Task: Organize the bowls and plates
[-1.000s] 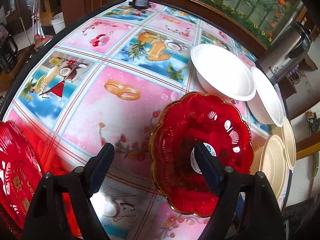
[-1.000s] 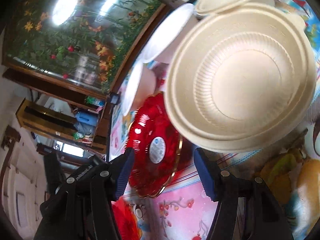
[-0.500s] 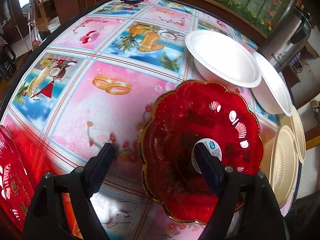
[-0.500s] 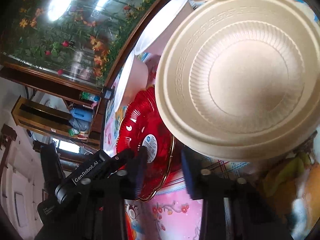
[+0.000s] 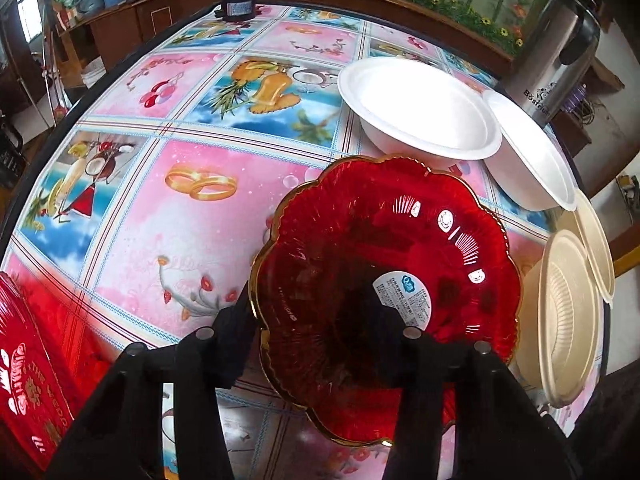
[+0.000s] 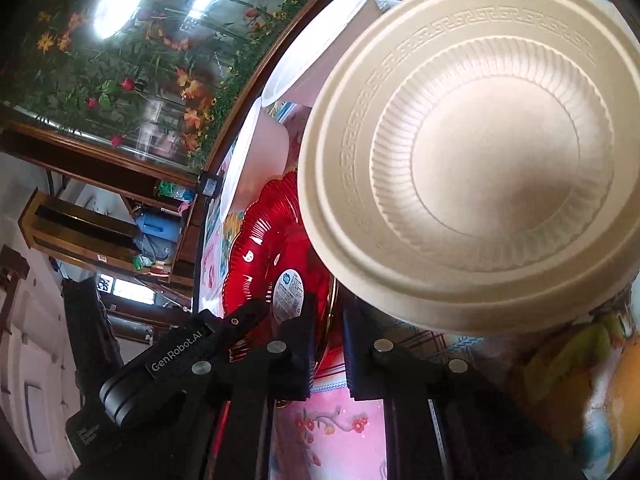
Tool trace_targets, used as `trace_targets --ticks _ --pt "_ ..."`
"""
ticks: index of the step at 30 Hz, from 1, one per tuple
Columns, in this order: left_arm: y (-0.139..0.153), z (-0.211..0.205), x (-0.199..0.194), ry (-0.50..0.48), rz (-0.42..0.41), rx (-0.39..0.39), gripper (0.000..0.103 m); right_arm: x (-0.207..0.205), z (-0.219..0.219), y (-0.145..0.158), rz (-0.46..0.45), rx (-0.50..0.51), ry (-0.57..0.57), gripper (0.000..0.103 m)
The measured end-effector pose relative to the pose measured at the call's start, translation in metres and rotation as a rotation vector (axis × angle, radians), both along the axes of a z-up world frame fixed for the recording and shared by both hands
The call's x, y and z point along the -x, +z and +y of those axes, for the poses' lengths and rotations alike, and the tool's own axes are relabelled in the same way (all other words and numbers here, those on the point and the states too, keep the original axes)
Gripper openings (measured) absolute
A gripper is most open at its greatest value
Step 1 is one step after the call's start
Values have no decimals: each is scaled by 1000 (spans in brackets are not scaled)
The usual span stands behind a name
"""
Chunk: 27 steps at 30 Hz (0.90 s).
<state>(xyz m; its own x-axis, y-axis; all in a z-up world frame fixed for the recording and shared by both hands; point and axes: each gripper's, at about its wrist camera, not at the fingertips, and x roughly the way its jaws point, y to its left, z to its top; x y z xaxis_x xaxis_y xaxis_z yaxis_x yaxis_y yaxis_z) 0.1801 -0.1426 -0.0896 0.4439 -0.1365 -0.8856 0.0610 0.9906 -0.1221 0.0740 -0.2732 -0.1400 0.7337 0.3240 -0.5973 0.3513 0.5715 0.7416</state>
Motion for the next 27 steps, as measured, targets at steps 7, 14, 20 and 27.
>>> trace_targets --ticks 7,14,20,27 --pt "1 3 1 8 -1 -8 33 1 1 2 -3 32 -3 11" --pt "6 5 8 15 -15 -11 33 1 5 4 -5 48 3 11" --pt "14 7 17 13 -30 -7 33 4 5 6 -21 59 8 11" --pt "27 11 31 3 -54 0 33 12 3 3 -42 30 13 11"
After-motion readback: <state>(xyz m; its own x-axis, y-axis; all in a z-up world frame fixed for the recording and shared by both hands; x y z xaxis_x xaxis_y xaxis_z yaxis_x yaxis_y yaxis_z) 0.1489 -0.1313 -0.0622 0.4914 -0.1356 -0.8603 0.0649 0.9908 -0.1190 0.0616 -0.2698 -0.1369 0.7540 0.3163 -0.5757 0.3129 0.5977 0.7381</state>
